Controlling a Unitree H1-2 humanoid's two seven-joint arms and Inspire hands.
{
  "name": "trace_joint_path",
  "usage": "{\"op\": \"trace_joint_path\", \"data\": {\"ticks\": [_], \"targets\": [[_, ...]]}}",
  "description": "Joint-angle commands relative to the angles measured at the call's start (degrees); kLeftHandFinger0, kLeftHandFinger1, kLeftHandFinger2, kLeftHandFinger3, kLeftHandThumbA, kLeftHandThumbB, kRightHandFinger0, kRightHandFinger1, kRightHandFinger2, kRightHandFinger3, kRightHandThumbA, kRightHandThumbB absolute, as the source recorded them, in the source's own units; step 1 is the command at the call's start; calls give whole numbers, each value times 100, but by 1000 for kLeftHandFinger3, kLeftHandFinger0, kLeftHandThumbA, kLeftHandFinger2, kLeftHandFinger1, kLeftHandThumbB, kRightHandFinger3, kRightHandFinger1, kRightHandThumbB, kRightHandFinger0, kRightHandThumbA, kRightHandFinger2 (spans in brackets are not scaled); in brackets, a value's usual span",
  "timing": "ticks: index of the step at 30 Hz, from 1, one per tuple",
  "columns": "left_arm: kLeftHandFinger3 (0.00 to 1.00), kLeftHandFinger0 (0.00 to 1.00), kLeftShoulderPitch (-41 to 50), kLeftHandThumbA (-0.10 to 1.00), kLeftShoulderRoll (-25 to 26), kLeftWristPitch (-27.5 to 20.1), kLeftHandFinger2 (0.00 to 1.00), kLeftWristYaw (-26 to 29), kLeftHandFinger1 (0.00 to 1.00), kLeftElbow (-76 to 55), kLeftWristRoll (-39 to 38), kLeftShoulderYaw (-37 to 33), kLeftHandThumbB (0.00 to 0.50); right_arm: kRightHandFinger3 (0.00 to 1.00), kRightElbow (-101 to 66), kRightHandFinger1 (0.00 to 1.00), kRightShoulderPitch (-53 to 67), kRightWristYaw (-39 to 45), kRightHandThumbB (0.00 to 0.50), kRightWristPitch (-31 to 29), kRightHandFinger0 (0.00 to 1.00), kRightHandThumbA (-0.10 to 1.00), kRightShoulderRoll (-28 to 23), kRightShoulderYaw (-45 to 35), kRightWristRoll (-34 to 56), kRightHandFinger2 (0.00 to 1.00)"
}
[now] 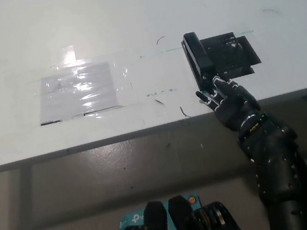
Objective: A stapler is kept infront of the robot on the black mark on the desk and the robot uses its right hand to lift the top of the stapler to open it
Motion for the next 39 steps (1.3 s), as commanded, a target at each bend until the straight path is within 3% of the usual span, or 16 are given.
{"op": "trace_joint_path", "data": {"ticks": [1,6,8,12,16,17,18,21,26,28,32,34,39], "targets": [[892,531,-38,338,72,-77,733,0,572,-128,-68,57,111,901,413,459,-425,59,0,-109,427,361,-79,-21,-43,606],[876,524,-34,336,60,-13,737,46,570,-158,-56,60,125,881,697,481,-659,105,0,-226,426,347,-151,-78,-11,656],[921,550,-26,346,79,-52,758,19,587,-136,-6,18,105,850,781,439,-852,104,0,-362,322,328,-137,-143,36,642],[901,551,-25,336,68,-74,754,23,587,-136,-17,28,105,818,993,463,-1216,152,0,-583,411,292,-114,-260,101,625],[900,561,37,337,91,-145,741,-76,592,-114,-64,15,104,850,1193,464,-1463,165,0,-667,370,297,-96,-332,115,639],[900,552,59,356,74,-55,727,5,586,-203,-4,5,108,882,1343,483,-1689,155,0,-679,391,321,-103,-390,178,684],[923,567,58,344,72,-114,744,-68,609,-167,-83,13,95,847,1417,473,-1780,175,0,-733,388,323,-116,-391,143,665],[923,575,73,372,74,-62,748,17,604,-170,-12,7,124,864,1509,511,-1965,291,0,-824,412,322,-118,-375,133,730],[884,547,61,322,40,-67,697,8,569,-121,-116,61,128,767,1604,360,-2323,223,0,-920,301,297,-104,-419,116,552],[899,568,107,347,70,-116,733,-42,603,-145,-61,6,105,701,1580,331,-2458,106,0,-939,284,277,-112,-377,23,497],[891,563,143,334,54,-151,725,4,583,-113,-23,10,108,704,1543,332,-2523,106,0,-908,293,277,-109,-330,10,504],[905,594,155,315,61,-206,758,-108,601,-59,-127,17,79,731,1527,349,-2567,141,0,-889,302,281,-113,-326,44,528],[887,551,173,334,46,-135,727,3,583,-106,-46,12,109,736,1613,371,-2583,261,0,-901,303,267,-151,-334,92,533]]}}
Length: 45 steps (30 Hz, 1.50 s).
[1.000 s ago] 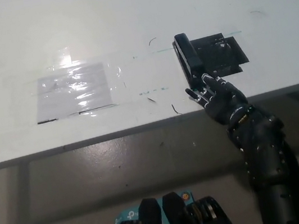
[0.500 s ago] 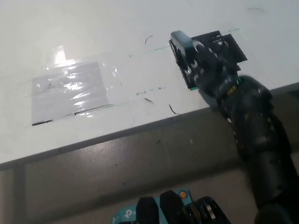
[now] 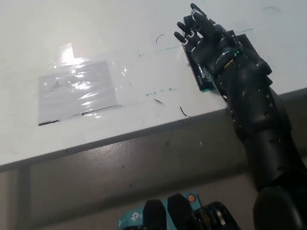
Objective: A stapler is kept infront of the robot on the black mark on the desk and the robot uses its right hand to lift the top of the stapler to open it
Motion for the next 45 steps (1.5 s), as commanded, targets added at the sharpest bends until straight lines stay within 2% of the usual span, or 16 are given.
{"op": "trace_joint_path", "data": {"ticks": [1,8,9,11,13,14,19,22,24,29,31,35,38,43,44,45], "targets": [[891,549,49,336,50,-124,726,13,582,-112,5,46,107,761,-42,395,-579,304,0,-129,318,262,50,107,85,554],[863,563,96,343,20,-82,713,22,584,-151,-16,48,118,767,457,350,-502,305,0,-459,288,249,-90,256,-220,521],[876,575,113,332,32,-142,733,-43,598,-133,-46,41,89,783,956,357,-642,397,0,-642,297,262,-234,205,-222,532],[878,584,130,336,27,-22,740,-31,607,-157,-81,46,106,795,1387,389,-810,446,0,-806,334,280,-339,107,-179,588],[883,577,176,333,30,-145,738,-56,612,-137,-12,5,85,776,1932,395,-1022,531,0,-1056,360,285,-470,49,-179,561],[898,577,185,335,21,-98,750,-33,615,-160,-6,0,104,757,2405,362,-1244,542,0,-1261,329,288,-607,53,-241,524],[894,592,199,320,2,-112,748,-17,612,-154,-7,-4,108,768,3237,372,-1683,623,0,-1630,351,285,-843,-33,-216,550],[908,559,211,323,2,-54,747,35,593,-213,46,-9,97,754,3588,353,-1973,566,0,-1774,311,279,-932,-43,-252,530],[901,562,217,312,-4,-43,737,37,594,-228,53,-19,92,713,3731,278,-2105,478,0,-1859,246,262,-969,2,-324,450],[891,569,190,300,-9,-18,732,23,586,-271,-5,-4,98,640,3906,251,-2369,329,0,-2027,211,215,-960,52,-434,424],[920,624,209,333,55,-130,767,-52,622,-233,84,-71,66,646,3927,234,-2379,277,0,-2085,210,206,-898,91,-488,425],[846,600,190,319,21,-15,723,23,617,-235,18,-7,132,656,3938,354,-2309,338,0,-2068,295,197,-808,49,-480,494],[850,589,212,352,29,-6,716,11,605,-230,55,-39,133,631,3987,344,-2255,276,0,-2101,274,196,-796,43,-503,476],[860,589,203,306,16,-44,724,2,605,-211,30,-25,109,647,4056,354,-2286,181,0,-2126,299,186,-819,55,-557,459],[840,579,202,318,5,-58,710,20,591,-215,39,-17,145,646,4069,326,-2317,119,0,-2134,282,191,-828,64,-584,445],[839,580,200,320,6,-36,710,41,591,-216,58,-20,138,647,4071,321,-2325,103,0,-2139,283,196,-828,63,-594,451]]}}
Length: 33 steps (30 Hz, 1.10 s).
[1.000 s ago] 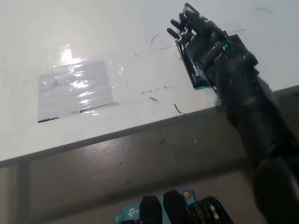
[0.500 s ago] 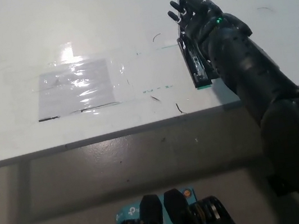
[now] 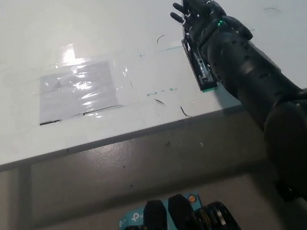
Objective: A stapler is kept infront of the robot on the black mark on the desk and the robot uses its right hand to lift the top of the stapler to open it
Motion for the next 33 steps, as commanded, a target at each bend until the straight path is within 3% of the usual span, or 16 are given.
{"op": "trace_joint_path", "data": {"ticks": [1,3,7,9,10,12,15,16,18,19,23,27,29,30,33], "targets": [[855,600,24,320,72,-56,715,-28,608,-136,-22,27,122,637,35,304,-425,-218,0,-148,267,194,7,28,-131,435],[873,598,51,321,95,-111,722,-44,613,-127,19,13,114,649,16,322,-374,-153,0,-139,281,195,1,21,-130,436],[869,595,43,310,100,-55,725,-37,606,-120,10,15,118,643,-66,278,-295,1,0,-63,218,211,-45,76,-189,405],[860,574,8,304,70,43,709,68,586,-167,7,59,127,665,-140,265,-289,105,0,-19,203,217,-51,164,-277,442],[881,576,8,319,103,-54,707,24,591,-143,66,17,101,681,-197,256,-263,134,0,17,201,221,-51,211,-323,456],[882,575,5,319,94,-4,710,33,594,-164,47,28,107,693,-438,303,-131,238,0,191,241,221,-38,239,-313,476],[853,564,-27,290,82,12,717,30,590,-133,-68,105,123,750,-1353,335,323,420,0,793,263,208,59,328,-228,519],[877,593,5,330,118,-3,725,-15,610,-179,-11,52,105,741,-2249,318,745,392,0,1315,255,198,152,392,-132,508],[880,594,17,334,130,1,725,-16,611,-181,-15,62,104,739,-2393,317,807,360,0,1400,254,193,184,411,-117,507],[886,590,21,331,125,-1,726,-25,611,-193,-27,62,109,745,-3434,326,1304,298,0,1966,277,182,302,503,1,512],[883,588,-2,314,111,72,722,53,600,-221,11,70,106,730,-4994,316,2097,105,0,2816,280,205,464,748,304,504],[878,577,-16,303,129,39,722,25,601,-181,-36,101,97,822,-6271,345,3028,-380,0,2816,275,219,355,1661,1206,550],[894,588,-14,319,165,1,731,9,611,-187,32,62,84,813,-6509,343,3224,-448,0,2816,273,227,309,1839,1352,540],[886,570,-27,317,143,57,722,44,598,-192,4,86,110,828,-6753,353,3464,-532,0,2816,243,251,226,2075,1554,563],[870,582,-70,330,150,146,707,80,593,-202,11,85,118,829,-6947,342,3764,-681,0,2816,264,312,170,2230,1962,545]]}}
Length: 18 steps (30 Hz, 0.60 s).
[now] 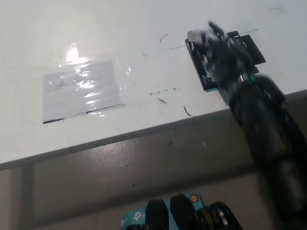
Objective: A stapler is kept infront of the robot on the black mark on the desk and the robot uses its right hand to lift the top of the stapler to open it
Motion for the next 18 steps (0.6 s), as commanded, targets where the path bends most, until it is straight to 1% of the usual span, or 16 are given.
{"op": "trace_joint_path", "data": {"ticks": [1,3,5,6,7,8,10,12,14,16,18], "targets": [[865,571,-74,327,151,134,692,106,577,-236,25,82,123,811,-2042,345,543,-685,0,1128,276,318,-273,969,1656,540],[865,574,-69,327,153,91,689,91,575,-226,33,80,116,833,-2113,362,636,-748,0,1128,284,315,-291,1039,1754,563],[868,584,-72,323,160,56,697,49,590,-230,8,80,106,839,-2137,362,705,-875,0,1128,301,311,-313,1115,1947,551],[864,582,-85,306,139,38,698,34,587,-205,-65,116,115,834,-2158,364,749,-881,0,1128,326,314,-314,1159,1943,547],[855,579,-85,309,149,28,692,57,580,-193,-5,100,116,832,-2194,381,797,-872,0,1128,347,317,-339,1220,1993,564],[854,590,-94,319,152,24,705,52,588,-189,11,85,111,810,-2218,381,836,-901,0,1128,356,321,-350,1245,2025,560],[874,588,-92,330,162,42,730,44,599,-189,11,86,112,796,-2245,393,938,-938,0,1128,355,325,-307,1272,2019,573],[887,591,-89,320,167,32,738,22,606,-189,-6,91,97,781,-2280,391,1001,-1012,0,1128,360,320,-277,1284,2093,561],[890,592,-100,313,170,16,740,27,604,-181,9,93,94,790,-2302,395,1050,-1026,0,1128,371,317,-301,1335,2191,559],[892,596,-100,330,172,-4,731,28,601,-168,28,90,104,775,-2297,373,1087,-1080,0,1128,339,326,-353,1422,2278,538],[888,604,-100,317,158,-21,735,23,608,-180,5,105,100,770,-2286,371,1088,-1101,0,1128,350,341,-415,1480,2333,518]]}}
